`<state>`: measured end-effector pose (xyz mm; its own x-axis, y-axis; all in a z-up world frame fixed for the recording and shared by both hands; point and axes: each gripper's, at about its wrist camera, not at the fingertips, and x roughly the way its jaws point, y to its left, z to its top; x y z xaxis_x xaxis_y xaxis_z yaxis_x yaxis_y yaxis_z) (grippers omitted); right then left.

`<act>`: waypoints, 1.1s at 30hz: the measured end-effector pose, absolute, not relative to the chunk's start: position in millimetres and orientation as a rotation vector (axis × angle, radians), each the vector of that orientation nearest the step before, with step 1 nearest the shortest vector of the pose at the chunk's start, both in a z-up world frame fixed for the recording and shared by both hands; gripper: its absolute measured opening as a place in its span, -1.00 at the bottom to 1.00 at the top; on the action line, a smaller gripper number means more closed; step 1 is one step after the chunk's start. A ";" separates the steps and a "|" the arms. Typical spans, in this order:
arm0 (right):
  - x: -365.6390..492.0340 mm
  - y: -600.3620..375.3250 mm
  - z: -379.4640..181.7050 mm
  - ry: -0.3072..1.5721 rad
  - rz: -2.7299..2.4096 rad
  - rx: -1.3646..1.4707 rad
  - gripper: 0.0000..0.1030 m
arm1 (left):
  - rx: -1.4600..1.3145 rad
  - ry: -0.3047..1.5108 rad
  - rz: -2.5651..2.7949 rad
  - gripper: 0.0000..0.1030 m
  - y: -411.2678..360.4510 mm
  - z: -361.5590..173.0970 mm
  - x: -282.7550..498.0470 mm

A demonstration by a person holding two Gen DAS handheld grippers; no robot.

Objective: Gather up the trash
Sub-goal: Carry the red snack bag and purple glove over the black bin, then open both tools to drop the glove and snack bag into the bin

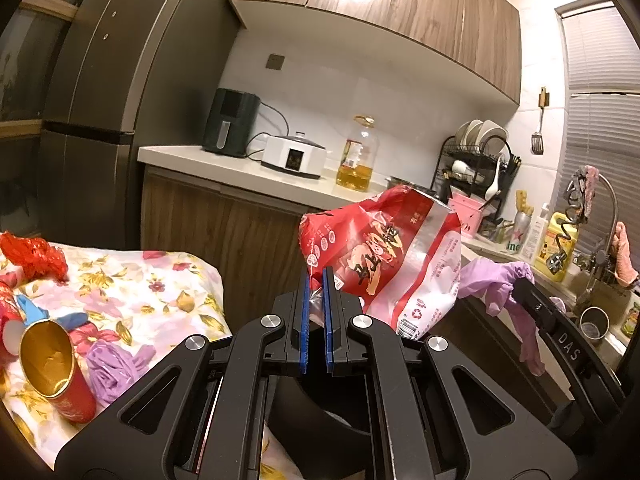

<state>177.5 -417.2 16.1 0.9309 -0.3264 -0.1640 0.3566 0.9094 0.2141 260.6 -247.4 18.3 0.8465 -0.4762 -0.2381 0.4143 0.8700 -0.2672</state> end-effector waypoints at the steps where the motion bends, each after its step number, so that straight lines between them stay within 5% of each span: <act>1: 178.3 -418.8 16.2 0.127 -0.353 0.244 -0.86 | -0.212 0.310 -0.476 -0.91 -249.2 17.0 262.6; 19: 202.8 -426.6 8.6 0.190 -0.303 0.229 -0.83 | -0.201 0.349 -0.504 -0.90 -271.4 4.9 278.1; 33: 209.7 -427.3 -0.7 0.220 -0.311 0.240 -0.24 | -0.176 0.404 -0.532 -0.82 -283.1 -8.8 288.6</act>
